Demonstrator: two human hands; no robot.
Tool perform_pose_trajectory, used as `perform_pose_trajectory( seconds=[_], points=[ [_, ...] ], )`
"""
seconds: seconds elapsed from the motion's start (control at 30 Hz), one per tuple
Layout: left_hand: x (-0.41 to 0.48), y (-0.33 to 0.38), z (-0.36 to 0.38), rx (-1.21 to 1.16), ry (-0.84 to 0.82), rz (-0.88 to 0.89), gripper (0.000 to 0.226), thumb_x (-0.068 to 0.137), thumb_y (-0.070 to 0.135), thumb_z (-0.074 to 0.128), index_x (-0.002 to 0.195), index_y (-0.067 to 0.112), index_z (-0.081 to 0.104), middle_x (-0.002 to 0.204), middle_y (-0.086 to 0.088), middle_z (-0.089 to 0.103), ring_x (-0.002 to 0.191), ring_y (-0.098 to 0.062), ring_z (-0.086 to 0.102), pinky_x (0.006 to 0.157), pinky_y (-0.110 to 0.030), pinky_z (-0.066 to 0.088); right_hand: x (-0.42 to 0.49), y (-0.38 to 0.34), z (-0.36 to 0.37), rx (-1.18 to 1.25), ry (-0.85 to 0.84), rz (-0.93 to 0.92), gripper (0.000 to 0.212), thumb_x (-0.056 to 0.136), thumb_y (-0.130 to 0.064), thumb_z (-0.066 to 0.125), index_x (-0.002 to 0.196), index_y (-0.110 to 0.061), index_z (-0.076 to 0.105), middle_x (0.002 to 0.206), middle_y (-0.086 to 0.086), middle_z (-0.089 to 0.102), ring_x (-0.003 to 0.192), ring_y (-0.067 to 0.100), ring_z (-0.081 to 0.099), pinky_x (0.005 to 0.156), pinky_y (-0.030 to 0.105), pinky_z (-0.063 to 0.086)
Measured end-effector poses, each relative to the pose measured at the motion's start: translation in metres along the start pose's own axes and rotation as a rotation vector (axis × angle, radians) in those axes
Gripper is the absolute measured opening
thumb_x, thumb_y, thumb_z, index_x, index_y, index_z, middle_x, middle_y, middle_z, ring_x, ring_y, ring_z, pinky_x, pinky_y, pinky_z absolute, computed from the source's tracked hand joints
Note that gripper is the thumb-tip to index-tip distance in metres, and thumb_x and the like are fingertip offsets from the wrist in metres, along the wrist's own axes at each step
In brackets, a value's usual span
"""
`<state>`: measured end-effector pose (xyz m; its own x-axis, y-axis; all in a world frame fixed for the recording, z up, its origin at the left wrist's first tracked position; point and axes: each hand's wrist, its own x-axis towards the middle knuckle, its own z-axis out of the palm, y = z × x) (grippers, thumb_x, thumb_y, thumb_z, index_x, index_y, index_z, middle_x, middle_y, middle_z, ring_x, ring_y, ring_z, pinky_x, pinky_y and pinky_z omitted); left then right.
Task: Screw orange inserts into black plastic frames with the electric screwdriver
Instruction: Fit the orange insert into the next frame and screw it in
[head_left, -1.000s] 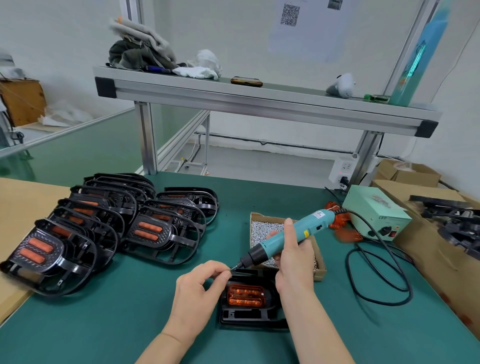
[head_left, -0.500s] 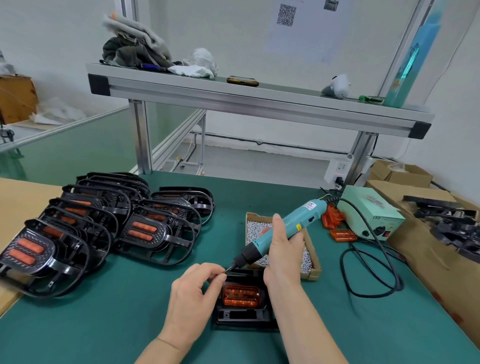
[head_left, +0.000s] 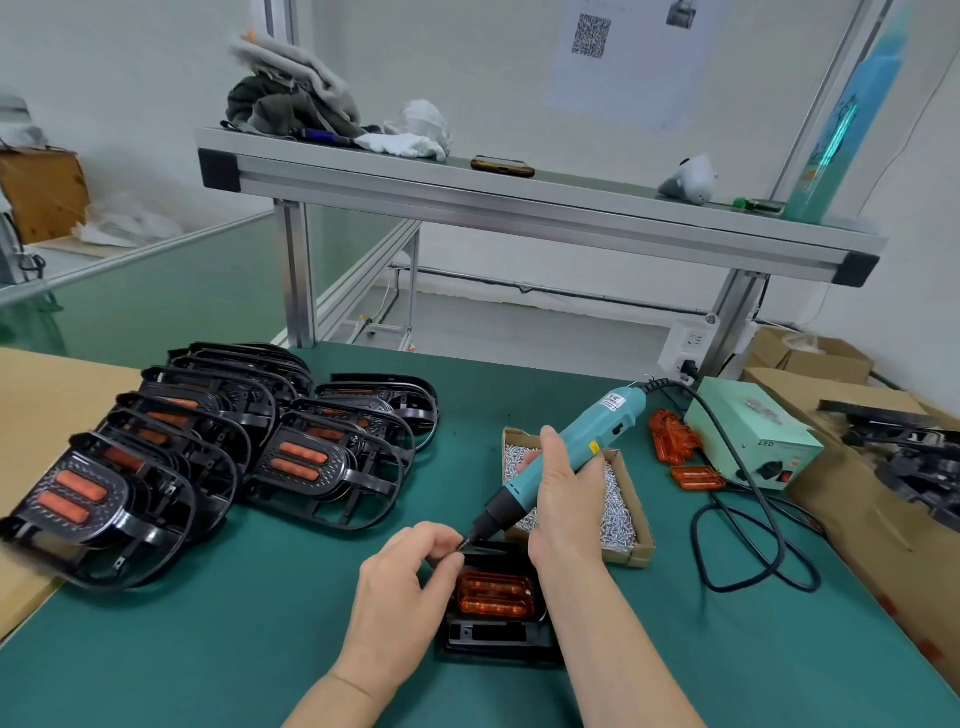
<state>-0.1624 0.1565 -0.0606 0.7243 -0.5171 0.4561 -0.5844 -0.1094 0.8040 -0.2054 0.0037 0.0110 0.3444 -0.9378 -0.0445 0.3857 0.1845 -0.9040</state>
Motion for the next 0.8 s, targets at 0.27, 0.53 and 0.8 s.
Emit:
perform_pose_trajectory(
  seconds=[0.27,0.53,0.8],
  points=[
    [-0.002,0.004,0.000,-0.018,-0.047,0.003,0.052,0.082,0.007,0.076,0.104,0.049,0.055,0.082,0.022,0.068,0.077,0.000,0.060,0.064,-0.007,0.039,-0.002,-0.003,0.005,-0.038,-0.019,-0.043,0.018,0.092,-0.021,0.070,0.099,-0.018,0.054,0.068,0.001,0.061,0.055,0.006,0.059,0.054,0.021,0.051],
    [0.003,0.004,-0.002,-0.037,-0.232,-0.123,0.094,0.062,0.064,0.074,0.143,0.052,0.028,0.137,0.039,0.042,0.131,0.016,0.035,0.103,-0.010,0.027,-0.002,-0.014,0.009,0.014,-0.001,-0.096,0.020,0.091,-0.020,0.073,0.097,-0.018,0.054,0.077,0.008,0.060,0.055,0.008,0.058,0.051,0.021,0.051],
    [0.009,-0.005,0.001,0.220,-0.575,-0.037,0.133,0.049,0.079,0.073,0.145,0.059,-0.016,0.132,0.027,0.035,0.126,0.003,0.032,0.100,-0.019,0.030,-0.003,-0.021,0.004,-0.119,-0.048,-0.212,0.021,0.090,-0.026,0.074,0.097,-0.020,0.055,0.078,0.007,0.062,0.066,0.016,0.060,0.063,0.028,0.053]
  ],
)
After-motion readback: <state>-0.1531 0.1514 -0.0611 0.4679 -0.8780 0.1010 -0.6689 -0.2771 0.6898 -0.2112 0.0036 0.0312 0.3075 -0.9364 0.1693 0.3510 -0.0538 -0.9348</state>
